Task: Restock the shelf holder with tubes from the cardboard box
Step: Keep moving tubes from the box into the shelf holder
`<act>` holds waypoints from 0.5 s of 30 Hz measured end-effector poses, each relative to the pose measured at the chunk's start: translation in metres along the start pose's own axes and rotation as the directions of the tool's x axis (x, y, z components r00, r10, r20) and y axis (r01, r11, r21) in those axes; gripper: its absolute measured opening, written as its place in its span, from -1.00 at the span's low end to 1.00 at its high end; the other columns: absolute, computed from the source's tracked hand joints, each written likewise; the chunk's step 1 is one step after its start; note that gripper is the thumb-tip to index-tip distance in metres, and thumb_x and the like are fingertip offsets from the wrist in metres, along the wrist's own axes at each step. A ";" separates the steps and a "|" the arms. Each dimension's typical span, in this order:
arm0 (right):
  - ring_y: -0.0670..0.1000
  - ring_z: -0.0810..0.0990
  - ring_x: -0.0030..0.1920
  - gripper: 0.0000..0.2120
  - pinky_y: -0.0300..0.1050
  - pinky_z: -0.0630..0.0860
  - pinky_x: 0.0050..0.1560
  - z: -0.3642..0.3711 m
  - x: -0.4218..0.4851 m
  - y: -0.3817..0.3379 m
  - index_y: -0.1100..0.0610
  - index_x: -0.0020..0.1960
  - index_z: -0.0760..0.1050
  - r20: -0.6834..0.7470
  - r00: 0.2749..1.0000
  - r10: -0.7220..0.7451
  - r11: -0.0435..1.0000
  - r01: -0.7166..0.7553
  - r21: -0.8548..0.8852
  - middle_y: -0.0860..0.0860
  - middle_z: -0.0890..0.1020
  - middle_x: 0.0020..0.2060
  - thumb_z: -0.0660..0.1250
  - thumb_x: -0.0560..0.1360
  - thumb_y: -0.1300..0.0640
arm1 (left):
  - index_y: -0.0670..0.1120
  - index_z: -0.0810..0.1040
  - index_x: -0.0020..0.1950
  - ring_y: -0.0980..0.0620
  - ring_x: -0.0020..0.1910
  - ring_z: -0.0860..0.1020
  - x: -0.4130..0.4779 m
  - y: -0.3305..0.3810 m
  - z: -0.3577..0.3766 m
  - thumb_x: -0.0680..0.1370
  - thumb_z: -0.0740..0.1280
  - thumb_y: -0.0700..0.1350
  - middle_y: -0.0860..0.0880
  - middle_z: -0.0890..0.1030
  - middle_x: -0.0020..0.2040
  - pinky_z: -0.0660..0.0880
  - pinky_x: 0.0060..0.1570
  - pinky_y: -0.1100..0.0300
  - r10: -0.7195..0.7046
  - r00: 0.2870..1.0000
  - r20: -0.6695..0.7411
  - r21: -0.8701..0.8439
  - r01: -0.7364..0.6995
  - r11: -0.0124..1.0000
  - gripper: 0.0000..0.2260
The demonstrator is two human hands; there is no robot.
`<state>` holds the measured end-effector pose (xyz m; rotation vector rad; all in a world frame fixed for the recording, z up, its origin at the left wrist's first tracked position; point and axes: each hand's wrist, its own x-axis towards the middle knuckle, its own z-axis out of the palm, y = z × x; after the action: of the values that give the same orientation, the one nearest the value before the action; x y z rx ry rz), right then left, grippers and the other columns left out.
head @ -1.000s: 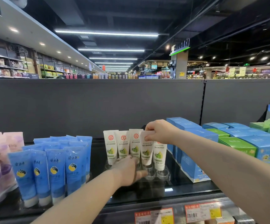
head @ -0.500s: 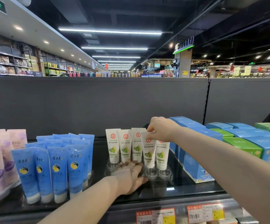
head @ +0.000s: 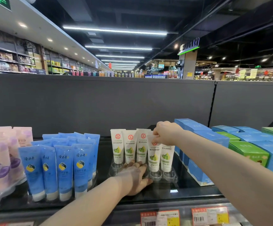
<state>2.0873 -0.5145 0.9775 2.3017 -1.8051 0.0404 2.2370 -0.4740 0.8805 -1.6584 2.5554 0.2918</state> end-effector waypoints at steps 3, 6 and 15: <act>0.07 0.41 -0.04 -0.76 -0.08 0.34 -0.14 0.000 -0.008 -0.007 0.06 -0.22 0.43 0.006 1.000 0.024 0.994 -0.023 -0.108 0.03 0.42 -0.06 0.17 0.56 -0.02 | 0.00 0.04 0.54 -0.12 0.53 0.05 -0.003 0.003 -0.006 0.58 0.07 0.21 -0.04 0.04 0.56 0.06 0.46 -0.10 -0.026 1.000 0.013 -0.036 0.026 0.999 -0.41; 0.10 0.44 0.16 -0.68 -0.04 0.38 0.07 0.006 -0.020 -0.011 0.05 0.28 0.40 -0.090 0.995 0.039 0.997 -0.045 -0.067 0.04 0.44 0.16 0.19 0.56 0.00 | -0.02 0.15 0.50 -0.15 0.48 0.20 -0.010 0.005 -0.017 0.58 0.12 0.16 -0.07 0.18 0.52 0.17 0.43 -0.14 -0.036 0.997 -0.070 -0.002 0.035 0.999 -0.47; 0.12 -0.07 0.54 -0.41 0.16 -0.02 0.50 -0.007 -0.075 -0.015 0.02 0.52 0.09 -0.049 0.992 0.115 0.985 -0.120 -0.121 0.03 0.04 0.54 0.14 0.57 -0.14 | -0.03 0.16 0.48 -0.15 0.51 0.07 -0.040 -0.007 -0.038 0.58 0.18 0.03 -0.07 0.15 0.52 0.03 0.47 -0.19 0.082 0.914 -0.398 0.114 -0.039 0.993 -0.51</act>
<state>2.0834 -0.4379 0.9707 2.0939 -1.8651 -0.0054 2.2614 -0.4491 0.9234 -1.7570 2.8512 -0.2038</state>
